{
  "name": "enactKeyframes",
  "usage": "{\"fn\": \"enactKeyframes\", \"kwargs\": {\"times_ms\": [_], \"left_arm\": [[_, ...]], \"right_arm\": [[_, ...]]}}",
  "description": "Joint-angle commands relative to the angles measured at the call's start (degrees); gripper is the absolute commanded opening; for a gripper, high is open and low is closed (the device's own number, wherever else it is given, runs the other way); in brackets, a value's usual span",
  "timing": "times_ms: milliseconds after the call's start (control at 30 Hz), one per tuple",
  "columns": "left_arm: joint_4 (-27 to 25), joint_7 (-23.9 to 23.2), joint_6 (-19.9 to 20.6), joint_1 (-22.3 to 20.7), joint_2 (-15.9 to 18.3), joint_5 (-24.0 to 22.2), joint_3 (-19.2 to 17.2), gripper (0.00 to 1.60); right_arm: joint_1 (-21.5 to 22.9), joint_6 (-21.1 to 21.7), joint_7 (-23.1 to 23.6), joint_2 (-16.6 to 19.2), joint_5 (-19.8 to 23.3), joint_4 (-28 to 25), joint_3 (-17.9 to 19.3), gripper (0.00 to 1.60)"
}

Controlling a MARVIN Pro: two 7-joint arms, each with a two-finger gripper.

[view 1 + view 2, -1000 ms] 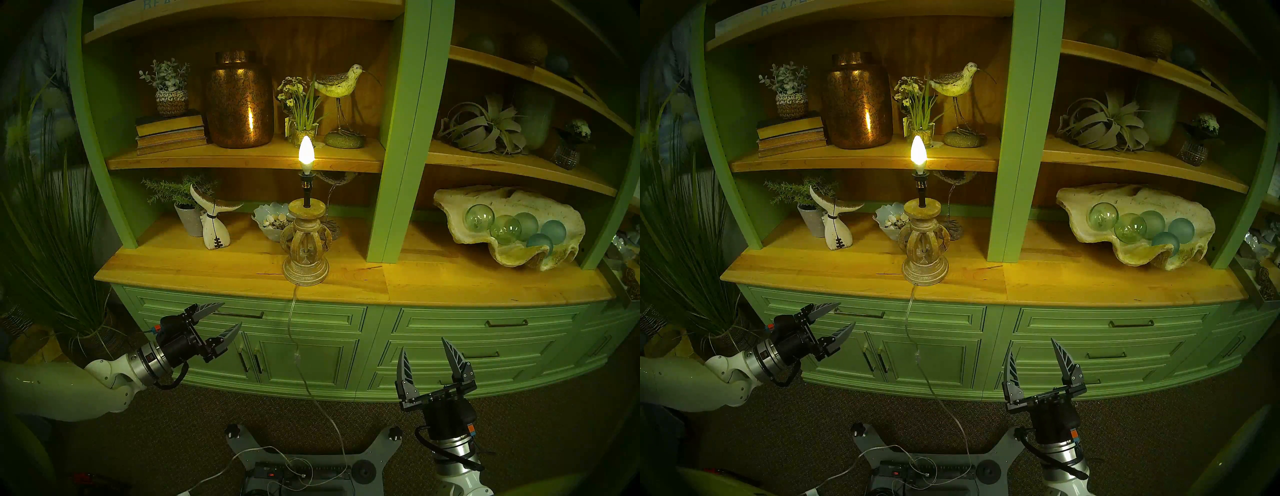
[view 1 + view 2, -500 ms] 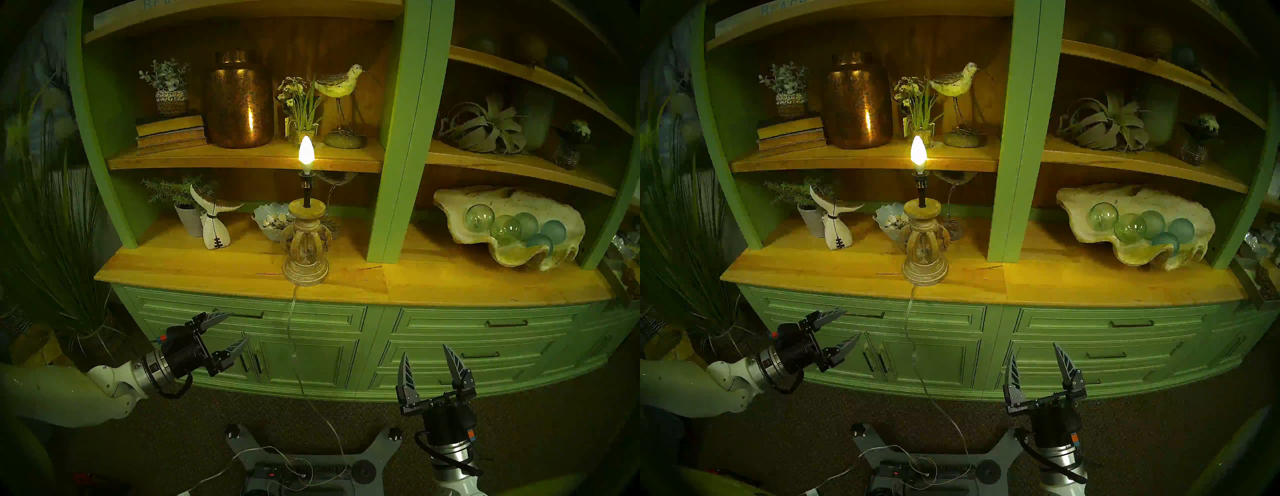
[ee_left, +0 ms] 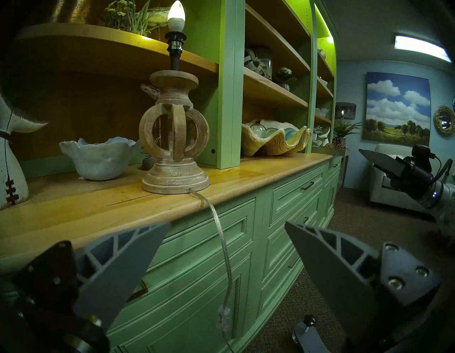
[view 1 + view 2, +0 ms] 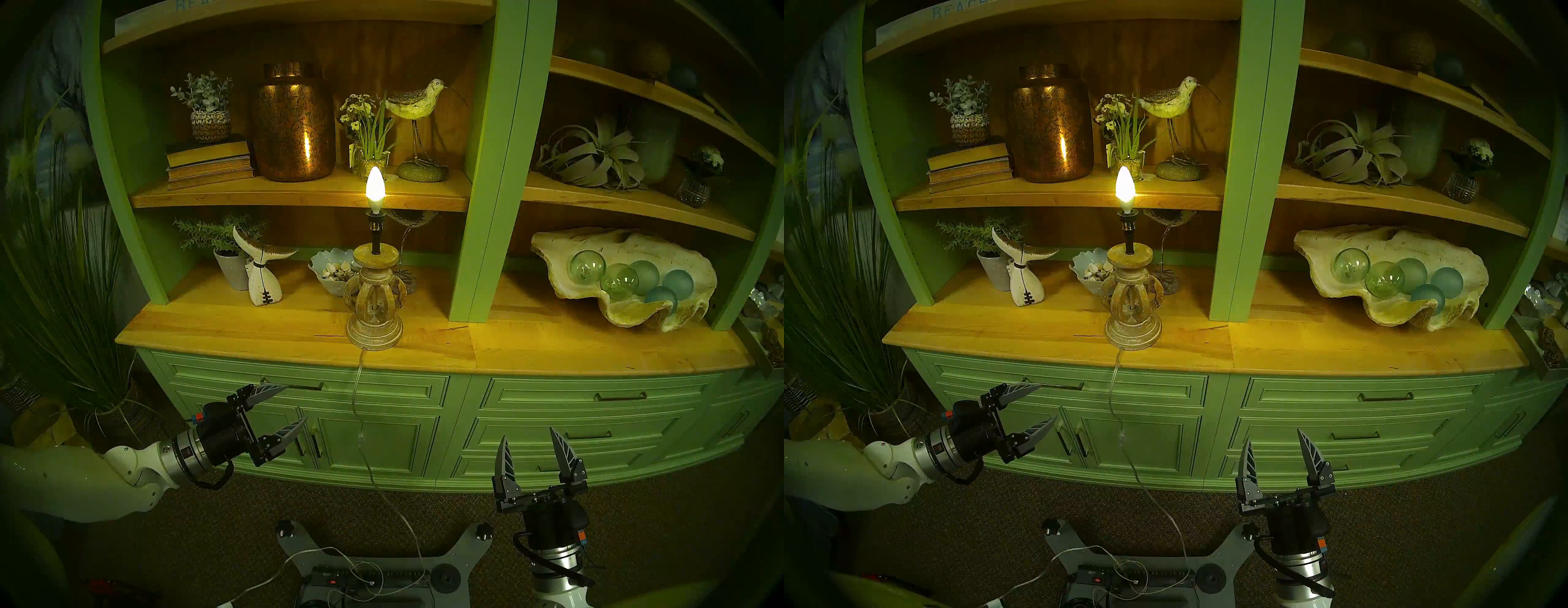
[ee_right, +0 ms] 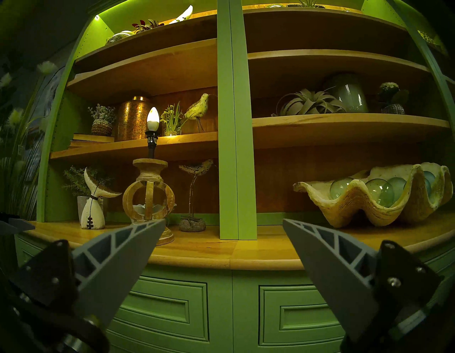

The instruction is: Grab cable and switch light on

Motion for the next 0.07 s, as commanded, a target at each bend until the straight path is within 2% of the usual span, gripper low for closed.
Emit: {"fn": "enactKeyframes", "kwargs": {"times_ms": [0, 33], "left_arm": [[-0.15, 0.21, -0.99, -0.7, 0.2, -0.3, -1.3, 1.6], [-0.15, 0.21, -0.99, -0.7, 0.2, -0.3, -1.3, 1.6]], "right_arm": [[0.72, -0.27, 2.47, 0.25, 1.01, -1.02, -0.26, 1.6], [0.72, -0.27, 2.47, 0.25, 1.01, -1.02, -0.26, 1.6]]}}
